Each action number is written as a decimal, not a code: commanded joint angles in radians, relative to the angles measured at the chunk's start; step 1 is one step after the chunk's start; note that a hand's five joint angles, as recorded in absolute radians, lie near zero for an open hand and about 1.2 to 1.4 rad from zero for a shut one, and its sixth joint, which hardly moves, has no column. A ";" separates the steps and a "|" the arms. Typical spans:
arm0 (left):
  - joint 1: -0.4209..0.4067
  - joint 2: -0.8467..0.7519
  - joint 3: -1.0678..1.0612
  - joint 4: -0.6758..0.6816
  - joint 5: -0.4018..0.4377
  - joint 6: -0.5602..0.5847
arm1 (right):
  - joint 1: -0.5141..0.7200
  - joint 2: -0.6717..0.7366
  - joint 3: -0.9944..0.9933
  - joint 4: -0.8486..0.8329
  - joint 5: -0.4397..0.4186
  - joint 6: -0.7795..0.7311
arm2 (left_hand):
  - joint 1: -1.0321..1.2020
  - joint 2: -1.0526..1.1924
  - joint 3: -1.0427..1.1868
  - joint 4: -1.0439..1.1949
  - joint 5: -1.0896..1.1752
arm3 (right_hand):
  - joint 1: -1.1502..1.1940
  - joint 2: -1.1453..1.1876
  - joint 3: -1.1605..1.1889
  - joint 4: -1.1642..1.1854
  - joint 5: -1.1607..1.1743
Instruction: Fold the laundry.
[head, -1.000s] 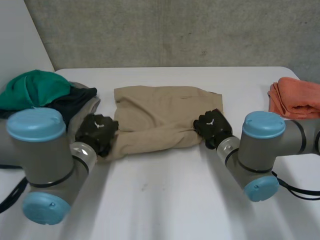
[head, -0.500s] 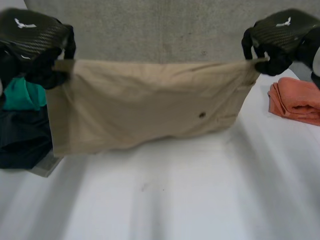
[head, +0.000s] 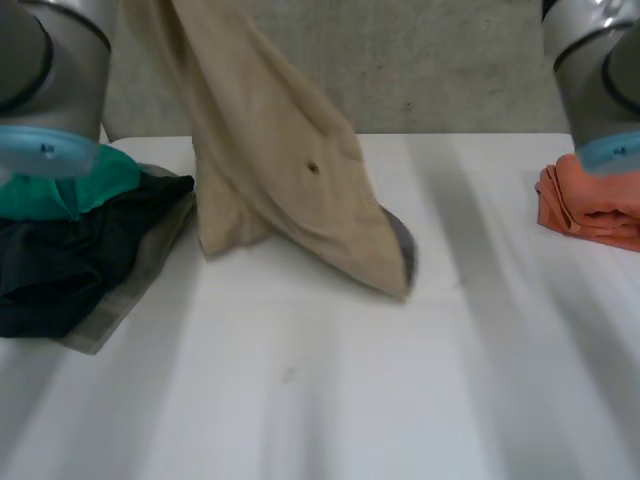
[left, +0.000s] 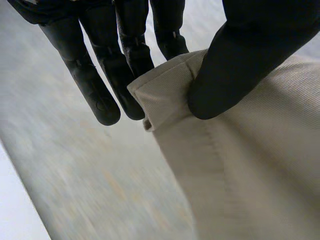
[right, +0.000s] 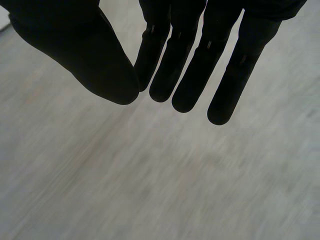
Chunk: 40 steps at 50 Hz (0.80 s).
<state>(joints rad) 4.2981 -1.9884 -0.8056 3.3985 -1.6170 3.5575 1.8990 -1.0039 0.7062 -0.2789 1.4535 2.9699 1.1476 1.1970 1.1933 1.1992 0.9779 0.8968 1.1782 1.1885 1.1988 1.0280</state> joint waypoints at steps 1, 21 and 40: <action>-0.004 0.111 -0.196 -0.037 0.028 -0.062 | 0.003 -0.064 0.126 0.067 -0.051 0.031 | 0.249 0.199 0.203 0.197 0.244 | 0.292 0.011 0.000 -0.010 -0.014; -0.011 0.385 -0.774 0.085 0.164 -0.025 | 0.054 -0.001 0.343 0.345 -0.249 0.026 | 0.249 0.199 0.203 0.197 0.244 | -0.602 -0.883 -0.894 -0.904 -0.908; -0.097 0.723 -1.015 0.041 0.178 -0.023 | 0.265 0.352 0.035 0.299 -0.245 -0.068 | 0.249 0.199 0.203 0.197 0.244 | -0.517 -0.798 -0.808 -0.819 -0.823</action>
<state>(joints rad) 4.2104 -1.3151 -1.8246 3.4601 -1.3907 3.5370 2.1067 -0.7752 0.8203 0.0499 1.1309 2.8488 1.1476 1.2037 1.1965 1.2029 0.9779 0.3300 0.3395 0.3070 0.3152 0.1408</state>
